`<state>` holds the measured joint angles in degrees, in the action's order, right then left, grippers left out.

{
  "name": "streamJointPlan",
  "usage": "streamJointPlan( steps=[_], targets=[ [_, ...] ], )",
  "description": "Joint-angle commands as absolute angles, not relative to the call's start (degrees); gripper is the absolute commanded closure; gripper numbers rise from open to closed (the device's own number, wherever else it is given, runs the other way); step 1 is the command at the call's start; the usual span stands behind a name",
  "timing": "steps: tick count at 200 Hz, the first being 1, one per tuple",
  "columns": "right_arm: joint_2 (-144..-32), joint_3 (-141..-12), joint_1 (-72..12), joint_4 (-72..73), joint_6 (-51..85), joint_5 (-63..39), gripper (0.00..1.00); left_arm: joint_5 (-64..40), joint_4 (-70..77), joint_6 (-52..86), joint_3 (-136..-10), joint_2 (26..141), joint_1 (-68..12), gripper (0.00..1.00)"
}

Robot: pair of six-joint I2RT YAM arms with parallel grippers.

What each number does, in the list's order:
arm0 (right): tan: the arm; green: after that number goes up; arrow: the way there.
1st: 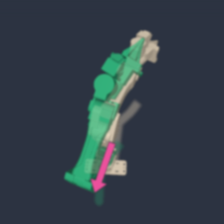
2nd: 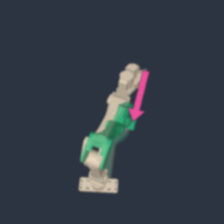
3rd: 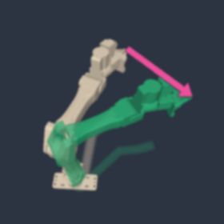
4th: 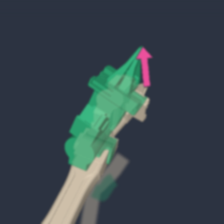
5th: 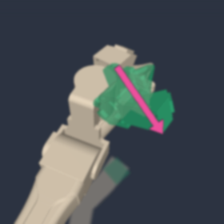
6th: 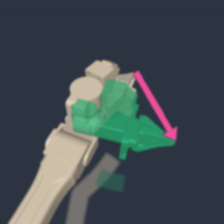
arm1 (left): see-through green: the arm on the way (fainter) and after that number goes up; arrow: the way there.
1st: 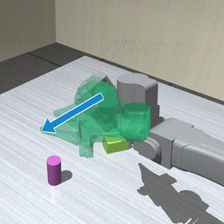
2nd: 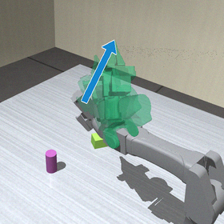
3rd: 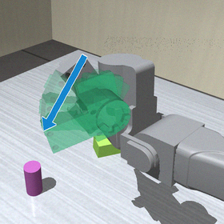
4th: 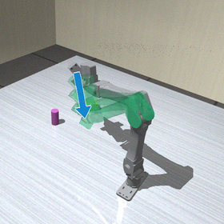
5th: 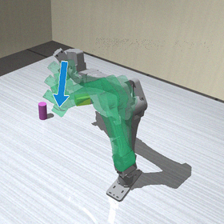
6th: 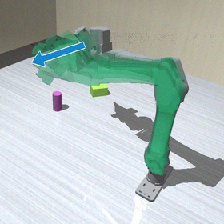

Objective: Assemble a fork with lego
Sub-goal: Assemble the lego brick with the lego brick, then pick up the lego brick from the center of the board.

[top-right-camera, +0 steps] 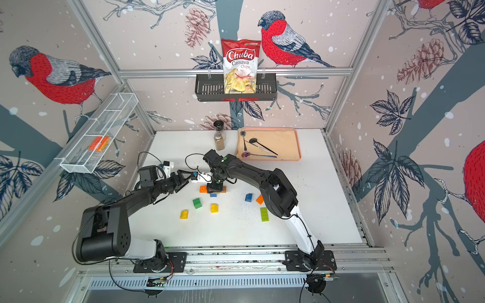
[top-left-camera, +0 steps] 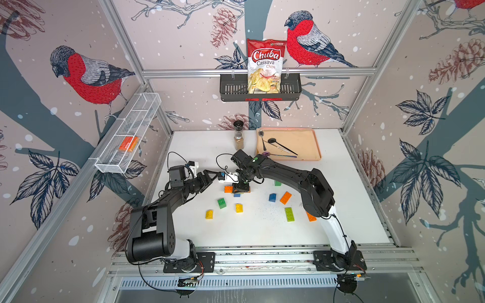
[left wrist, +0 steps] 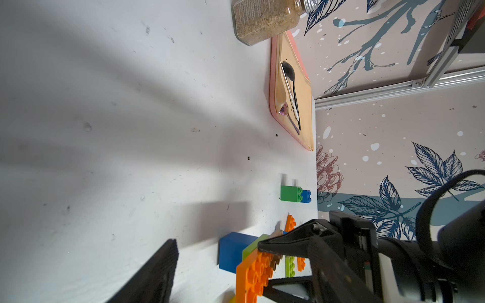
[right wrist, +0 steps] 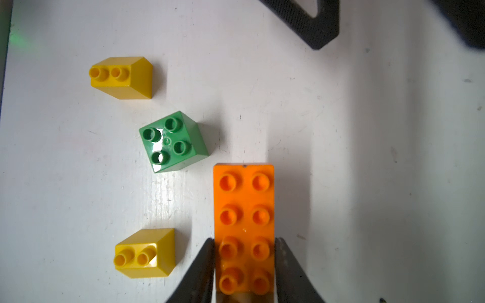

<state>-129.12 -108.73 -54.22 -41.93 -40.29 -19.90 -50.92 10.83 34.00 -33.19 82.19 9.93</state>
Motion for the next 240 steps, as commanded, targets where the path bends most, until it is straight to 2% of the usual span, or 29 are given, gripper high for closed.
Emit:
streamJointPlan(
  steps=[1,60,100,160,240],
  targets=[
    [-129.4,-108.8,-54.6,-42.9,-41.0,-20.0,0.56,-51.0,10.0,32.5,-33.0,82.2,10.1,0.21],
    [-127.2,-108.2,-54.6,-41.9,-41.0,-20.9,0.46,-50.9,9.4,32.3,-33.1,82.2,10.1,0.21],
    [-123.9,-105.5,-54.9,-38.5,-40.3,-18.4,0.45,-47.7,6.3,32.2,-33.8,81.1,10.2,0.21],
    [-115.8,-95.8,-58.4,-30.3,-40.7,-21.4,0.45,-43.5,0.5,31.7,-35.3,78.5,11.7,0.21],
    [-118.3,-94.1,-63.7,-27.8,-38.7,-19.1,0.43,-43.8,0.9,33.6,-33.0,74.4,13.5,0.21]
  ],
)
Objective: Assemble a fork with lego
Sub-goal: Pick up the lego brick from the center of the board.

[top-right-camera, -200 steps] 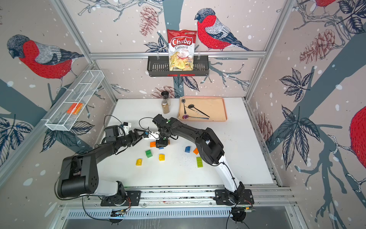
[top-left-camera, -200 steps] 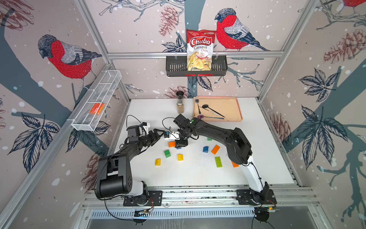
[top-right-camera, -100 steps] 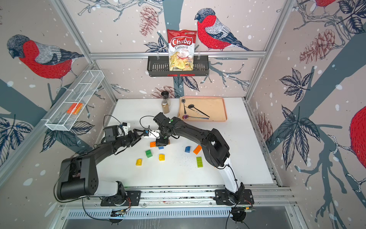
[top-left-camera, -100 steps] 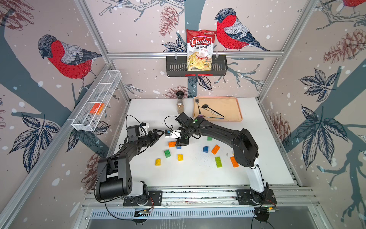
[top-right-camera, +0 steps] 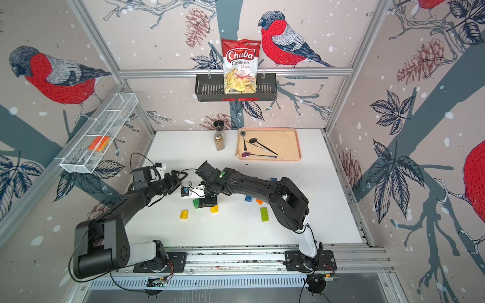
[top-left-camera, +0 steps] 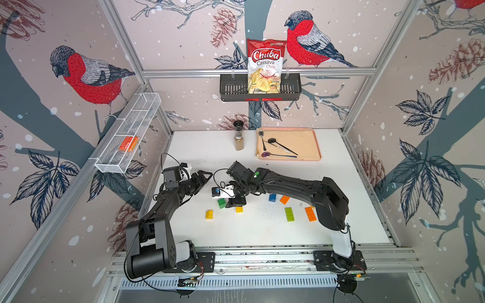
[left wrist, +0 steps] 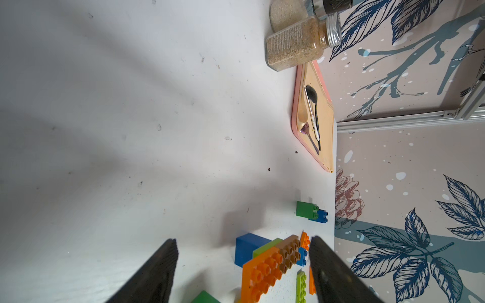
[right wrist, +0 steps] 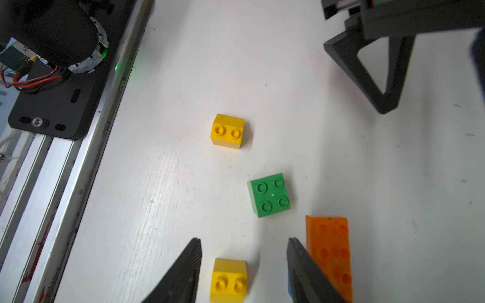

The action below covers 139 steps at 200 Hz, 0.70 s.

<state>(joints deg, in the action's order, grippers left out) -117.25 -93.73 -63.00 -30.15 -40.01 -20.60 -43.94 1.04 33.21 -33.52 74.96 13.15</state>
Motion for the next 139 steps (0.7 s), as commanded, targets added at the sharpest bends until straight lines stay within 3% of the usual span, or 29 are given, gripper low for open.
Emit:
streamJointPlan(
  steps=[1,139],
  targets=[
    [-118.4,-94.1,-63.8,-27.8,-38.7,-19.0,0.43,-43.8,1.0,33.6,-33.0,74.4,13.5,0.21],
    [-131.1,-108.6,-64.7,-34.8,-40.5,-15.3,0.39,-46.2,4.9,34.1,-30.4,77.3,19.4,0.21]
  ],
)
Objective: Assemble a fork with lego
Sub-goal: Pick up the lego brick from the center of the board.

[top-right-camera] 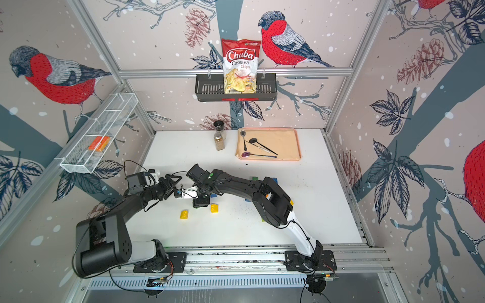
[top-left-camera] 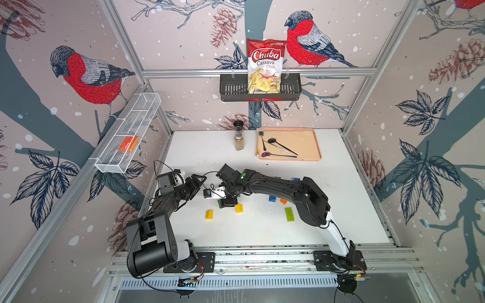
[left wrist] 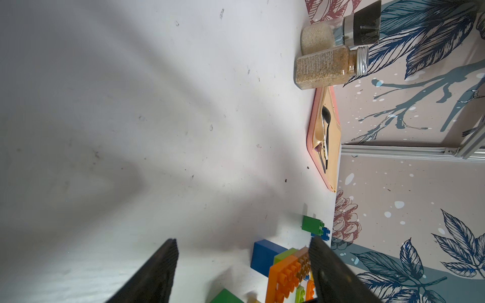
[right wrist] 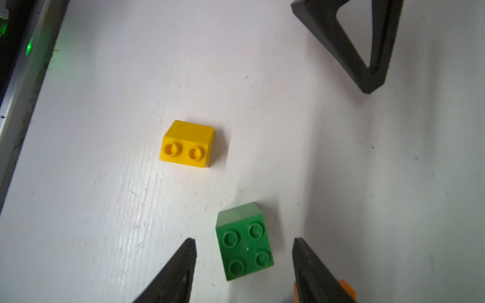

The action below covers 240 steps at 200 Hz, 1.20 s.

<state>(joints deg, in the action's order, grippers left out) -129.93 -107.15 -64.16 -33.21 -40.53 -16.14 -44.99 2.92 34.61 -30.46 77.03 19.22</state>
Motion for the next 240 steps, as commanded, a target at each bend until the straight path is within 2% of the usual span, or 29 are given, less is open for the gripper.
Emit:
streamJointPlan(
  steps=[1,62,107,172,196,213,240],
  targets=[
    [-131.2,-108.7,-64.7,-34.8,-40.5,-15.2,0.39,-46.2,4.9,34.0,-30.4,77.3,19.4,0.21],
    [-133.4,-110.0,-65.0,-37.9,-40.4,-14.5,0.42,-46.1,4.8,33.8,-30.4,77.3,19.6,0.21],
    [-132.7,-109.8,-65.1,-38.0,-39.3,-15.2,0.56,-46.2,4.8,33.6,-30.4,77.2,19.6,0.22],
    [-133.7,-109.9,-65.0,-39.0,-37.8,-15.5,0.64,-46.3,4.7,33.4,-30.2,76.9,19.7,0.22],
    [-133.4,-110.6,-65.0,-40.1,-37.4,-16.4,0.7,-46.7,4.0,32.6,-30.7,77.0,19.6,0.22],
    [-131.9,-110.7,-64.8,-40.3,-37.0,-17.9,0.75,-47.1,3.9,32.3,-30.6,76.8,19.6,0.22],
    [-127.9,-110.0,-64.5,-40.0,-35.5,-19.4,0.76,-49.9,4.1,31.2,-30.8,76.6,19.5,0.23]
  ],
)
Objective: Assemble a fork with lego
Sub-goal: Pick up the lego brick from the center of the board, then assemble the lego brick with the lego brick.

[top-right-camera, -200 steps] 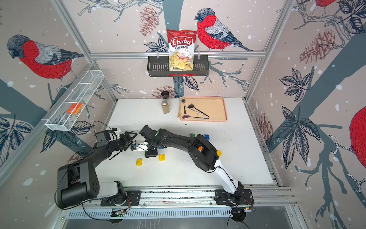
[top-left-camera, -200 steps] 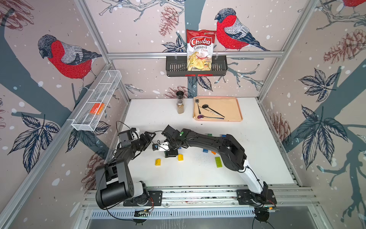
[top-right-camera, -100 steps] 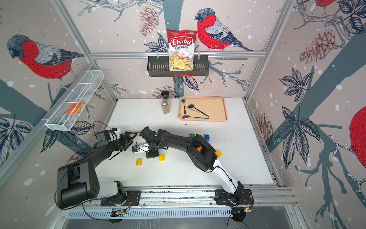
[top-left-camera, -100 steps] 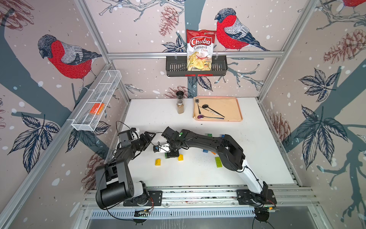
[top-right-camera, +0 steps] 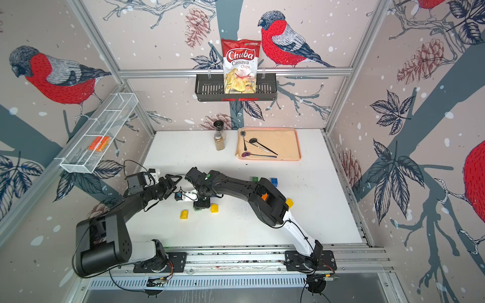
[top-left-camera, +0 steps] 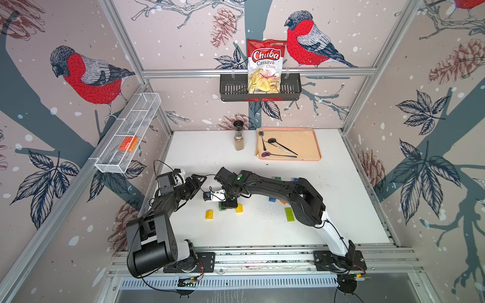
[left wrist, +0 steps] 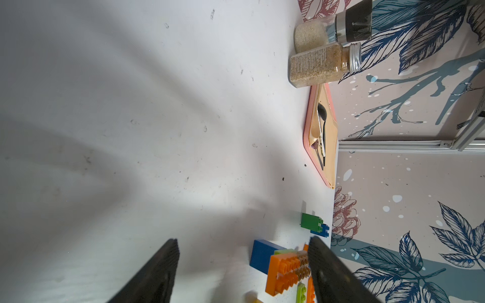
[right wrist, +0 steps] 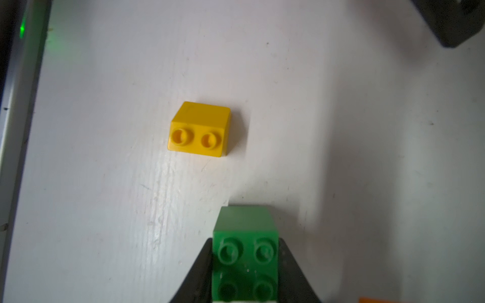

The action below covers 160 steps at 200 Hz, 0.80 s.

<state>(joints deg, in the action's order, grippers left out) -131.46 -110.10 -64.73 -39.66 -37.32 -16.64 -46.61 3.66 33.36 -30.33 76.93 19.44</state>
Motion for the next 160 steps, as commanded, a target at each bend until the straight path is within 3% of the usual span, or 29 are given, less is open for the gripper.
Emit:
streamJointPlan(
  steps=[1,65,160],
  targets=[
    [-127.7,-110.0,-64.5,-40.0,-35.5,-19.5,0.76,-50.0,4.1,31.2,-30.7,76.6,19.5,0.23],
    [-120.2,-110.5,-60.5,-43.3,-29.1,-16.8,0.74,-54.2,4.2,28.3,-32.9,78.2,11.6,0.2],
    [-115.0,-106.2,-55.3,-44.6,-27.9,-10.1,0.71,-57.8,0.2,22.3,-35.0,84.1,3.1,0.32]
  ],
)
